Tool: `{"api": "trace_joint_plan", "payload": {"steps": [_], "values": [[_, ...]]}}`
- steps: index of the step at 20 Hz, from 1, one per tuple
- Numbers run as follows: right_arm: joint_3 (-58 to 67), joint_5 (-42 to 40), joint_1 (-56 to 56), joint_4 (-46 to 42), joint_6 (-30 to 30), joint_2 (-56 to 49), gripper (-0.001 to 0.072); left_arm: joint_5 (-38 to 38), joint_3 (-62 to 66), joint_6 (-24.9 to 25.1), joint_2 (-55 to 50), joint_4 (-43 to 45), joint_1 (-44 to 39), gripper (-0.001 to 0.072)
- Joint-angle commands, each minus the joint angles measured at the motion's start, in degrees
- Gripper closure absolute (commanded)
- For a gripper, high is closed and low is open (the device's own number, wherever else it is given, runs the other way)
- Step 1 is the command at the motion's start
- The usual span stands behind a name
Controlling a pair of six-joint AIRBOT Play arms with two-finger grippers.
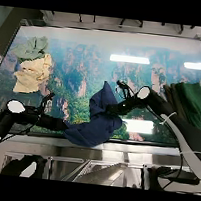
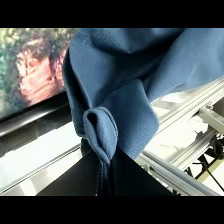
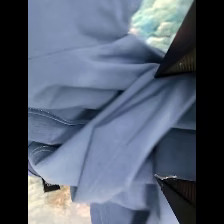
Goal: Fold the shirts.
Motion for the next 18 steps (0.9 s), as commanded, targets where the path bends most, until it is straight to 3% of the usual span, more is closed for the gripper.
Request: {"api": "trace_joint_plan", "payload": {"steps": [1,2,3,7,13,18], "values": [[0.0,-0.8,2.4,0.2,-1.1,-3.0,0.0177,0.0,-0.1,-0.3,0.7,0.0,0.1,0.069],[0.0,-0.7,3.0,0.2,-1.7,-3.5,0.0544,0.0,-0.1,-0.3,0.7,0.0,0.1,0.069],[0.0,-0.6,3.1,0.3,-1.7,-3.3,0.0685,0.0,0.0,-0.4,0.7,0.0,0.1,0.069],[0.0,5.3,0.4,0.1,0.0,5.0,0.0686,-0.9,2.2,-0.4,0.7,3.5,1.1,0.069],[0.9,7.2,-12.2,-2.9,9.6,32.0,0.0687,-4.6,18.8,-2.6,0.7,6.9,12.9,0.069],[7.6,7.6,-18.0,-7.5,14.1,46.9,0.0687,-7.1,38.8,-4.7,0.8,6.9,9.7,0.069]]}}
